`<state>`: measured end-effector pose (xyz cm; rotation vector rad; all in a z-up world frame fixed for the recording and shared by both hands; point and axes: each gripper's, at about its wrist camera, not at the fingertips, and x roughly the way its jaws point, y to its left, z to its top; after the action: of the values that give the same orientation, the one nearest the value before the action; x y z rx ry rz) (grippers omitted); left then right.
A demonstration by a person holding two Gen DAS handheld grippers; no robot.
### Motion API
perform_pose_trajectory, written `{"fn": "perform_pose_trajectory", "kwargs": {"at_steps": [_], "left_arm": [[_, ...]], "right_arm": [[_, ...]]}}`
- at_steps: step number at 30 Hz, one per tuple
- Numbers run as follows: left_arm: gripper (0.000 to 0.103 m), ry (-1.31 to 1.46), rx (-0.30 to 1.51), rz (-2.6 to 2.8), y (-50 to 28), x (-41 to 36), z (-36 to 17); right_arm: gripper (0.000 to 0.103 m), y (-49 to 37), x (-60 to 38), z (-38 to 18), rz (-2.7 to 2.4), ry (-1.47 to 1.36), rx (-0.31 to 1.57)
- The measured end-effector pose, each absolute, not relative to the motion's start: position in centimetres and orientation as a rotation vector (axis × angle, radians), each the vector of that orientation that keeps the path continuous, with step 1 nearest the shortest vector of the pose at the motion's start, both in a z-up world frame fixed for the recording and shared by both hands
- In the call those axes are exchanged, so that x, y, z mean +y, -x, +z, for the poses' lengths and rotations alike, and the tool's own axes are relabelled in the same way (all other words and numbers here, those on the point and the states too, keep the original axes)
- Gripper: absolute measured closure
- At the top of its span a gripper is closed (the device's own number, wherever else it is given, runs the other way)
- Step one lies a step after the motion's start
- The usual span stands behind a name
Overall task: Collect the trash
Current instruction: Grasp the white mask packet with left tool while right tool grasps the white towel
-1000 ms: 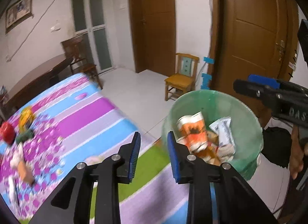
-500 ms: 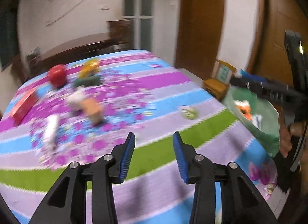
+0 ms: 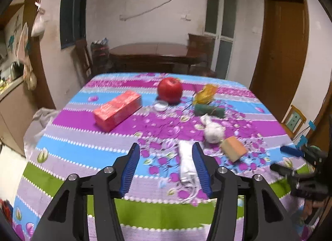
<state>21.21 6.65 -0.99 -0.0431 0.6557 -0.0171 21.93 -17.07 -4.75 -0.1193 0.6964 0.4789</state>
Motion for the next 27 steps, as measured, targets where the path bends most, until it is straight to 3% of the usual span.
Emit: {"fn": "perform_pose_trajectory", "kwargs": {"at_steps": [8,19,20,21,24,27], "left_arm": [[0.047,-0.031,0.798,-0.124,-24.8,2.7,-5.8],[0.052,0.02,0.875,-0.078,-28.7,3.3,-9.2],[0.052,0.014,0.87,-0.075,-28.6,3.2,-9.2],[0.054,0.011,0.865,-0.072,-28.6,3.2,-9.2],[0.076,0.043,0.862,-0.083,-28.7,3.6,-9.1],[0.077,0.079,0.874,-0.092,-28.8,4.1,-8.9]], "right_arm": [[0.042,-32.7,-13.5,-3.9,0.47,0.139,0.821],[0.042,-37.3,-9.6,-7.2,0.606,0.093,1.049],[0.045,-37.7,-9.4,-7.6,0.602,0.085,1.071],[0.066,-37.8,-9.1,-8.0,0.603,0.092,1.083],[0.073,-37.4,-8.4,-7.9,0.616,0.114,1.05],[0.074,-36.1,-8.6,-5.1,0.649,0.099,0.939]]}}
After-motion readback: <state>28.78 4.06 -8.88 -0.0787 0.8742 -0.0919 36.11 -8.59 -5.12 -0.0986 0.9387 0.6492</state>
